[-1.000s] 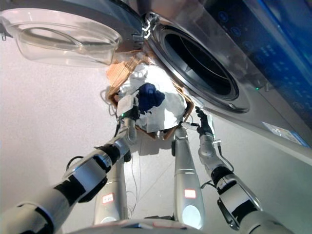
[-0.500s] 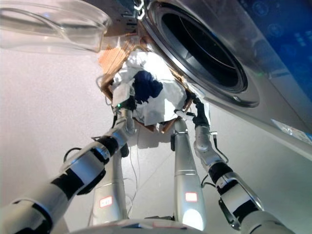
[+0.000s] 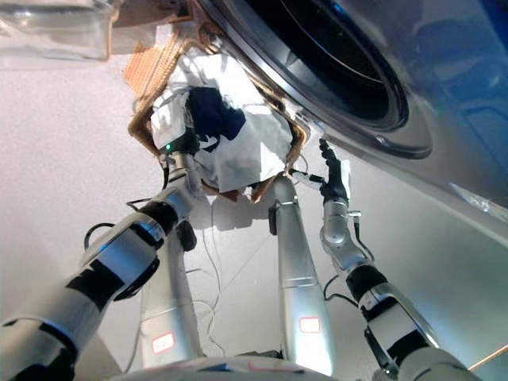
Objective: Put the clothes in the basket into the washing machine.
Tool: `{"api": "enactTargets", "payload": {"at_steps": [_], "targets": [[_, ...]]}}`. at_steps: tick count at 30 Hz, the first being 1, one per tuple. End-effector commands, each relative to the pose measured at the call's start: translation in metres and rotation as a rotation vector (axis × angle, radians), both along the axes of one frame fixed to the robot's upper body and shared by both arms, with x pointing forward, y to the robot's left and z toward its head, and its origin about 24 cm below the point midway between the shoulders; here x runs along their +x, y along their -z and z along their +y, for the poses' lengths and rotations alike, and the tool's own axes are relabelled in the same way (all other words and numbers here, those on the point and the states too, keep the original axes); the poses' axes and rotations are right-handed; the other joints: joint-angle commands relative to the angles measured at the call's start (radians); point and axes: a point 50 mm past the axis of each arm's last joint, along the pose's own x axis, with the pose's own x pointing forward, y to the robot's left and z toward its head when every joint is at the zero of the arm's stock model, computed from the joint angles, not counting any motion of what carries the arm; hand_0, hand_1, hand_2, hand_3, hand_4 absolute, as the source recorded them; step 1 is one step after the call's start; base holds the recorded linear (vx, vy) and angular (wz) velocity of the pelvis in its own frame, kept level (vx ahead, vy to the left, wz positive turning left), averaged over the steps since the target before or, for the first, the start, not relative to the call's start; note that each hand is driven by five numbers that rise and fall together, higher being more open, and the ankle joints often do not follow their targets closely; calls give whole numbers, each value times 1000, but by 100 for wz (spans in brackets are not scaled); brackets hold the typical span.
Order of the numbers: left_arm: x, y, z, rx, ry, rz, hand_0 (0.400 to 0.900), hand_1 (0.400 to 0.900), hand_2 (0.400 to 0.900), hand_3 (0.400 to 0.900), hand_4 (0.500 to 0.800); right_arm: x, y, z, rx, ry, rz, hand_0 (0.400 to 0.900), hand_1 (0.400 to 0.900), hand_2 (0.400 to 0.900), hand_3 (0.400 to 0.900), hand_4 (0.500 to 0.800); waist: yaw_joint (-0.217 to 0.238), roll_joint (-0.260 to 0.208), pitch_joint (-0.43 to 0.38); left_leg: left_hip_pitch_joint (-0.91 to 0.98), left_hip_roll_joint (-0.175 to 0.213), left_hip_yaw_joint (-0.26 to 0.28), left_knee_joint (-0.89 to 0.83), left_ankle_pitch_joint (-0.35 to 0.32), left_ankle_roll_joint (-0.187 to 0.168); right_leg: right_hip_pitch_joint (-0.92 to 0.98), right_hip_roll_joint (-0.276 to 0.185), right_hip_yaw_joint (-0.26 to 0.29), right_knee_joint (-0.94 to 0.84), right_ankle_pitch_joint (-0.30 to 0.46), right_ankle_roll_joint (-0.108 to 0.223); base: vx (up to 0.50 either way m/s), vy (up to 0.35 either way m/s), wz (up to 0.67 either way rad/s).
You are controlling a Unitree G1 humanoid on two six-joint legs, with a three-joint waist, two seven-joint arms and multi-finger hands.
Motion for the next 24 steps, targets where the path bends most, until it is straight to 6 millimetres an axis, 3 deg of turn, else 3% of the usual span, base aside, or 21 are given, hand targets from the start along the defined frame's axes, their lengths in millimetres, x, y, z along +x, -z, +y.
{"api": "enactTargets", "payload": {"at_steps": [1, 4, 5, 6, 7, 8, 9, 11, 12, 24], "targets": [[2, -8, -8, 12, -4, -53, 900, 900, 900, 900, 800, -17, -5, -3, 16, -7, -90, 900, 900, 900, 900, 800, -14, 4, -38, -98, 34, -106, 1, 63, -62, -56, 14, -28, -15, 98, 13, -35, 12, -3], [5, -18, -9, 32, 14, -69, 900, 900, 900, 900, 800, -17, -10, -4, 27, -9, -113, 900, 900, 900, 900, 800, -17, 6, -42, -143, 30, -110, 16, 60, -58, -95, 17, -29, -3, 99, 14, -36, 9, -3], [5, -18, -9, 32, 14, -69, 841, 841, 841, 841, 765, -17, -10, -4, 27, -9, -112, 900, 900, 900, 900, 800, -17, 6, -43, -143, 30, -110, 17, 60, -58, -96, 17, -29, -3, 99, 14, -30, 3, -5], [6, -21, -9, 41, 20, -69, 612, 612, 612, 612, 627, -16, -12, -4, 31, -8, -123, 900, 900, 900, 900, 800, -19, 5, -44, -155, 28, -112, 21, 59, -57, -106, 19, -30, -1, 101, 15, -24, 17, -7], [7, -24, -9, 49, 24, -63, 588, 588, 588, 588, 613, -15, -15, -4, 38, -10, -133, 900, 900, 900, 900, 800, -21, 5, -44, -169, 29, -111, 22, 58, -55, -120, 20, -28, 0, 102, 17, -24, 17, -7], [7, -24, -9, 49, 24, -63, 425, 425, 425, 425, 515, -15, -15, -4, 38, -10, -133, 900, 900, 900, 900, 800, -21, 5, -44, -169, 29, -111, 22, 58, -55, -121, 20, -29, 0, 102, 17, -21, 12, -3], [8, -24, -9, 47, 28, -56, 400, 400, 400, 400, 500, -15, -16, -4, 41, -10, -136, 900, 900, 900, 900, 800, -21, 4, -45, -177, 26, -110, 27, 58, -54, -129, 22, -27, 4, 102, 17, -15, 2, -3], [9, -26, -10, 42, 36, -51, 400, 400, 400, 400, 500, -14, -18, -3, 45, -12, -146, 900, 900, 900, 900, 800, -24, 3, -48, -186, 25, -110, 30, 56, -51, -139, 24, -28, 5, 103, 17, 30, 4, -4], [9, -25, -10, 42, 38, -46, 400, 400, 400, 400, 500, -14, -19, -4, 43, -13, -147, 900, 900, 900, 900, 800, -26, 5, -53, -180, 25, -109, 45, 21, -54, -135, 27, -30, 19, 73, 16, 79, 12, -4], [5, -10, -20, -18, 90, 12, 400, 400, 400, 400, 500, -12, -15, -5, 44, -5, -125, 900, 900, 900, 900, 800, -33, 17, -90, -151, 28, -96, 28, 25, -53, -110, 23, -37, 3, 77, 12, 10, 17, 0]]}}
